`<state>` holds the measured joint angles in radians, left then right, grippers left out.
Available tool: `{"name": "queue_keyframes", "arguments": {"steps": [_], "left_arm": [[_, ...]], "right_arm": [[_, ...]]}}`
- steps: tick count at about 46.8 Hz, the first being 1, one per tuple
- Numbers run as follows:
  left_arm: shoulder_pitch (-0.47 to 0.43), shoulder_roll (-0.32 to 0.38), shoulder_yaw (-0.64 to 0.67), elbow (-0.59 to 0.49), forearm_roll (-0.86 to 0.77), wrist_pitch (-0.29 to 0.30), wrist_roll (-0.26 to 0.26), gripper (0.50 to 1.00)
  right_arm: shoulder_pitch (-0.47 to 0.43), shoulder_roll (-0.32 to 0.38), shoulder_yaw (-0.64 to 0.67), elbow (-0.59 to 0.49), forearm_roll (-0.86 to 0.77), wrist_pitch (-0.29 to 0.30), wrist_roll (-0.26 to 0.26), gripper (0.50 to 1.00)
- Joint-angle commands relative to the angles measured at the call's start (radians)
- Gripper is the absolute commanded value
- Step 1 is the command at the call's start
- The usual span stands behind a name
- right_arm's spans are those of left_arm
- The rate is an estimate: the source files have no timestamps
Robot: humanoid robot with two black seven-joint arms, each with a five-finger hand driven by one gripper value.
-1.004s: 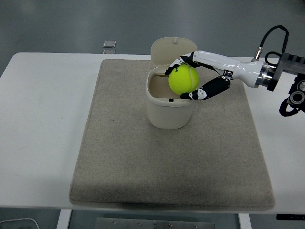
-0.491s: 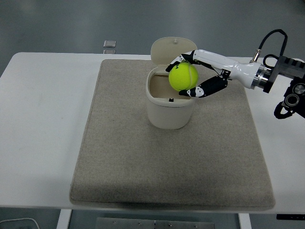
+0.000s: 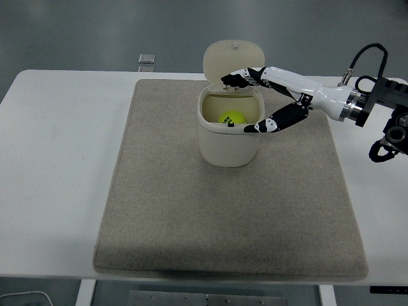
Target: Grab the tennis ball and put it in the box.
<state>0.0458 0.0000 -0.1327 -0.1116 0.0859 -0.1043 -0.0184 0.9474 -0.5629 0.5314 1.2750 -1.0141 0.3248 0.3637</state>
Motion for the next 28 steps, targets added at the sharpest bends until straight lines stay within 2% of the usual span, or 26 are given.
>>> {"name": "queue_keyframes", "arguments": {"steps": [1,4,8,20,28], "left_arm": [[-0.001,0.0,0.001,0.0,0.0,0.0,0.0,0.992],[0.0,0.0,-0.001,0.0,0.0,0.0,0.0,0.992],[0.0,0.0,0.001,0.0,0.0,0.0,0.0,0.992],[0.0,0.0,-0.001,0.0,0.0,0.0,0.0,0.992],[0.0,0.0,0.001,0.0,0.0,0.0,0.0,0.992]], "right_arm": [[0.005,-0.041,0.001,0.0,0.141,0.118,-0.002,0.897],[0.005,-0.071,-0.002,-0.003,0.239,0.198,-0.005,0.897],[0.004,-0.095,-0.008,-0.014,0.331,0.247,-0.029,0.897],[-0.03,-0.117,-0.007,-0.072,0.52,0.258,-0.037,0.897],[-0.042,-0.107,-0.01,-0.155,0.661,0.255,-0.046,0.897]]}}
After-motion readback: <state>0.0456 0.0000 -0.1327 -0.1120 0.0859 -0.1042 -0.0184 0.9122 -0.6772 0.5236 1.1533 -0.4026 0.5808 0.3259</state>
